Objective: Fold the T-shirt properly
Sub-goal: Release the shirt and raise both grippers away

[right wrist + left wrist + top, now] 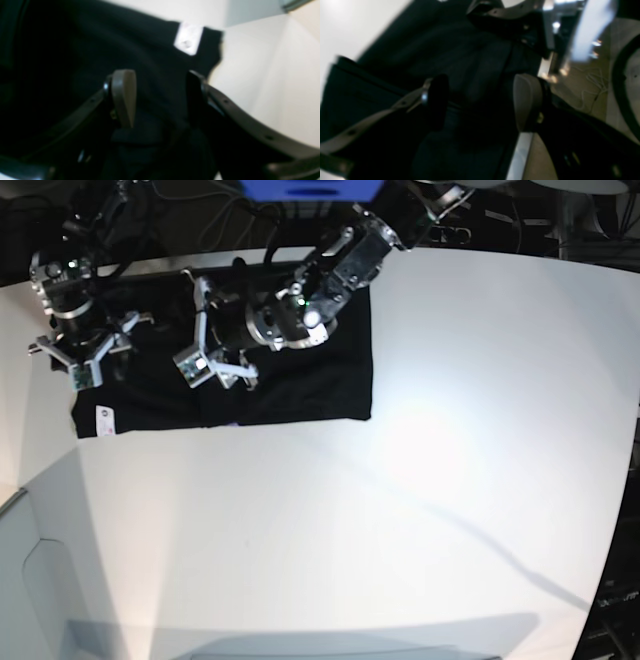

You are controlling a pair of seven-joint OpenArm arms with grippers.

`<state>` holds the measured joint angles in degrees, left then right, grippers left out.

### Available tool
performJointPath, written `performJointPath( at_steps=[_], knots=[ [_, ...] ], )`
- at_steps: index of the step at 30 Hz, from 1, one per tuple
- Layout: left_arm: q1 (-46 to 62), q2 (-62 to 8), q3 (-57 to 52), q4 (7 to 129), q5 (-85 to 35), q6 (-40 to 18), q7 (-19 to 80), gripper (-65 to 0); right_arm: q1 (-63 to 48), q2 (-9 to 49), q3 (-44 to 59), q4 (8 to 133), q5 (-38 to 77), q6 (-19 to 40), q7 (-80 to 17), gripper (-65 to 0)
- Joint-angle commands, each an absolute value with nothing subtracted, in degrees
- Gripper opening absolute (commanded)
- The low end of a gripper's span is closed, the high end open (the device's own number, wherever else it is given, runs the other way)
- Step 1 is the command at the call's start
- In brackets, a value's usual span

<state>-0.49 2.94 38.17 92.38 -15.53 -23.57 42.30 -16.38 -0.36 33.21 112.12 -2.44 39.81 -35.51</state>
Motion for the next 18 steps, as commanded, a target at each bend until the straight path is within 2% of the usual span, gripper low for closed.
performJointPath(
  at_steps=[1,4,9,18],
  knots=[
    [-0.57,2.33,36.79,94.55,-17.19,-24.75,41.19,-24.6,-15.08,0.04,35.12,113.27,-1.8,40.0,-33.89,-32.4],
    [1.54,-0.04,30.2,99.21,-17.19,-24.66,41.19,-24.6,-13.93,-0.04,38.37,113.19,-1.8,40.0,-33.98,-31.9],
    [7.52,-2.95,12.18,107.38,-17.19,-24.66,41.27,-24.6,-13.14,0.31,40.92,111.87,-1.63,40.0,-33.98,-25.8],
    [12.79,-4.53,-17.1,108.7,-17.27,-24.84,41.27,-24.5,-9.71,2.24,42.33,98.42,-1.71,40.0,-33.63,-24.6]
  ],
)
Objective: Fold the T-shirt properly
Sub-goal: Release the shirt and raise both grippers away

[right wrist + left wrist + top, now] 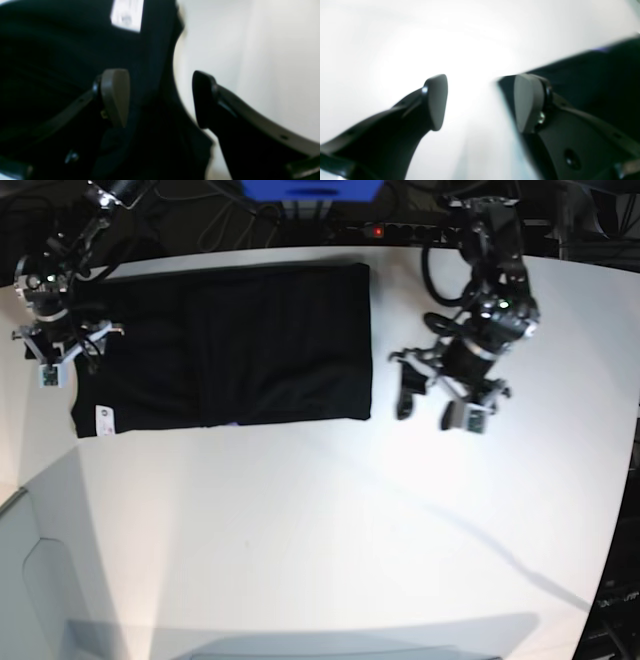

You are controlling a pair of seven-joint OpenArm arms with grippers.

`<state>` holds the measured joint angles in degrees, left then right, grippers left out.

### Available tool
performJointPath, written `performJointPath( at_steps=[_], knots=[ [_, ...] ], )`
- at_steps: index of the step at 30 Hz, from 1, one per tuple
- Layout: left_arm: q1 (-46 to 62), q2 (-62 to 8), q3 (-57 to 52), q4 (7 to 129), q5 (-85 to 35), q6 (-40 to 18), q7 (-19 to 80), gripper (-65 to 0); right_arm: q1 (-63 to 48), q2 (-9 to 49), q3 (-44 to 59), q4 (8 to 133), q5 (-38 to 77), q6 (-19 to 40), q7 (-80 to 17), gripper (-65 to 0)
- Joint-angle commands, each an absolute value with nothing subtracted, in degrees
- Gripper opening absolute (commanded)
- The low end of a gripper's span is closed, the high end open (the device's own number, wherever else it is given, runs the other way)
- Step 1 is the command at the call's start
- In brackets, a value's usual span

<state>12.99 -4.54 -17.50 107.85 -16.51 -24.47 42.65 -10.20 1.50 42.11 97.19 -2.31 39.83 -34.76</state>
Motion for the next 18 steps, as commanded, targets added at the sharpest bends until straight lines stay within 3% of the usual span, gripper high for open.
performJointPath(
  at_steps=[1,6,13,15,18],
  knots=[
    [13.14,-4.53,-19.38,108.62,-17.27,-24.84,41.27,-24.5,-9.19,2.77,42.33,96.48,-1.71,40.0,-33.54,-24.6],
    [13.49,-4.53,-26.42,108.44,-17.27,-24.92,41.54,-24.5,-7.34,5.14,42.42,89.63,-1.63,40.0,-33.45,-24.6],
    [13.67,-5.41,-27.91,103.87,-21.85,-24.92,41.8,-24.6,-7.52,6.11,41.89,84.53,-1.63,40.0,-33.45,-25.7],
    [14.37,-6.37,-27.65,101.85,-24.22,-24.92,41.54,-24.6,-7.69,5.93,41.89,84.44,-1.54,40.0,-33.54,-28.0],
    [14.37,-6.73,-27.91,98.59,-27.21,-24.92,41.45,-24.6,-7.69,5.93,41.8,82.51,-1.54,40.0,-33.89,-37.2]
  ],
)
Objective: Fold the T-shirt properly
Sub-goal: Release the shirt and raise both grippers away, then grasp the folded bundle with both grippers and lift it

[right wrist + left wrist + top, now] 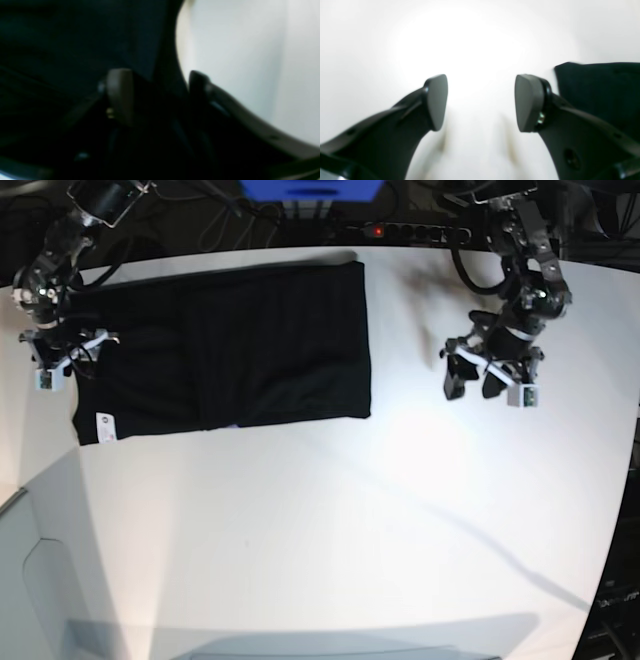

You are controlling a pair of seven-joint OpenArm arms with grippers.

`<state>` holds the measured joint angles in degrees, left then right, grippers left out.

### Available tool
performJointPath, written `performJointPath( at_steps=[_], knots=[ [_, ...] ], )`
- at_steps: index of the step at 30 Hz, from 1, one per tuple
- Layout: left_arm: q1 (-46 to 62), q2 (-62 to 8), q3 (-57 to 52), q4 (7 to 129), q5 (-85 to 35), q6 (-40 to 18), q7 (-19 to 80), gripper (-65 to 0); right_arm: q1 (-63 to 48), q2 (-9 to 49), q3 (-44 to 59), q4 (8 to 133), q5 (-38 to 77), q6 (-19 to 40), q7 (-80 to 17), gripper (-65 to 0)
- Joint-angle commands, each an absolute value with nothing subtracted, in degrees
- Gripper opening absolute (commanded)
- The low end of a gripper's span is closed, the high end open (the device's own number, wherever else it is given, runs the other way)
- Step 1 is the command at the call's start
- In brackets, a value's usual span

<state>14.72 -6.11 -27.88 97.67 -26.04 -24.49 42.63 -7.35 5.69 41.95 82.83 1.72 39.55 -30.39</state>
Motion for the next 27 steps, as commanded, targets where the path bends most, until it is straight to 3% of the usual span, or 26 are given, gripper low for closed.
performJointPath(
  at_steps=[1,6,11,17,27],
  knots=[
    [14.37,-6.99,-27.91,97.63,-27.65,-24.92,41.45,-24.6,-7.69,6.02,41.8,81.54,-1.54,40.0,-33.89,-41.0],
    [14.37,-7.25,-27.91,94.29,-28.09,-24.84,41.36,-24.6,-7.6,6.02,41.8,78.9,-1.8,40.0,-33.98,-65.0],
    [14.37,-6.64,-27.38,93.14,-28.18,-24.84,41.54,-24.6,-7.69,5.85,41.89,82.59,-1.54,40.0,-33.98,-65.0],
    [14.37,-5.14,-22.37,93.14,-27.65,-24.75,41.36,-24.6,-9.01,2.33,40.84,97.19,-1.54,40.0,-33.89,-65.0],
    [13.49,-5.05,-13.85,93.05,-27.65,-24.31,41.27,-24.6,-17.89,-2.68,26.15,116.62,-1.54,40.0,-33.36,-65.0]
  ],
)
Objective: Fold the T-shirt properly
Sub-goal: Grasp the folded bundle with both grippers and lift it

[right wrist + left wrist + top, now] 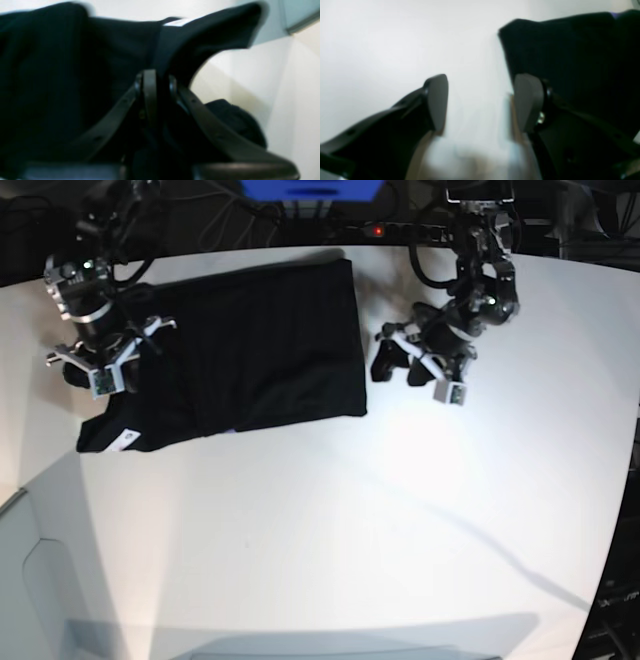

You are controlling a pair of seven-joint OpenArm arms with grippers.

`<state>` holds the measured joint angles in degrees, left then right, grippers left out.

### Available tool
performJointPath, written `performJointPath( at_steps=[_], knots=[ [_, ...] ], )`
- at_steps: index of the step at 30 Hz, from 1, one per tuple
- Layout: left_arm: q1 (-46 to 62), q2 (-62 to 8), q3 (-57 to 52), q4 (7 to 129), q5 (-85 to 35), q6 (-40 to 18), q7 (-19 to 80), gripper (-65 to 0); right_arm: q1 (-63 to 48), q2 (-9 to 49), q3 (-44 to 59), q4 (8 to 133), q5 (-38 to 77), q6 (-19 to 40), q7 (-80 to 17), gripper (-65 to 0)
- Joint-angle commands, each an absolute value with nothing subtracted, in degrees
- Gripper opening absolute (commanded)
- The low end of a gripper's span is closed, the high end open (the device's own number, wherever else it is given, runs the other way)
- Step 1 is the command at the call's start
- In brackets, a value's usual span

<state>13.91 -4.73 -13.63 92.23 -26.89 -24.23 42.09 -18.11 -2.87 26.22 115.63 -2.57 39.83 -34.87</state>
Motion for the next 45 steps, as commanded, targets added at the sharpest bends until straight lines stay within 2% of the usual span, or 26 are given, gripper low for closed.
performJointPath(
  at_steps=[1,9,15,22,26,30,38,45],
  knots=[
    [13.14,-4.97,-13.32,93.05,-27.65,-24.31,41.27,-24.6,-18.51,-2.86,24.84,116.62,-1.54,40.0,-33.27,-65.0],
    [11.21,-3.56,-13.14,85.32,-27.91,-24.22,41.27,-24.6,-23.08,-3.03,8.75,116.79,-1.8,40.0,-30.55,-65.0],
    [10.33,-3.56,-12.88,84.44,-27.65,-24.22,41.27,-24.6,-23.78,-2.86,-4.79,116.53,-2.07,40.0,-27.12,-65.0],
    [10.51,-3.56,-13.14,84.35,-27.65,-24.22,41.27,-24.6,-20.62,-2.86,-18.24,113.36,-13.05,40.0,-27.12,-65.0],
    [10.68,-3.82,-13.32,84.44,-27.65,-24.22,41.27,-24.6,-19.12,-3.03,-22.9,110.2,-14.64,40.0,-27.21,-65.0],
    [10.95,-4.18,-14.02,86.29,-28.09,-24.22,41.71,-24.6,-16.57,-4.88,-23.08,106.51,-14.64,40.0,-27.21,-65.0],
    [15.78,-4.18,-26.33,97.27,-28.09,-24.22,41.89,-24.5,-14.81,-5.58,-23.34,104.92,-14.64,40.0,-27.21,-65.0],
    [19.03,-4.18,-29.85,97.71,-27.65,-24.31,41.89,-24.7,-13.14,-6.46,-23.16,105.19,-14.64,40.0,-27.21,-65.0]
  ],
)
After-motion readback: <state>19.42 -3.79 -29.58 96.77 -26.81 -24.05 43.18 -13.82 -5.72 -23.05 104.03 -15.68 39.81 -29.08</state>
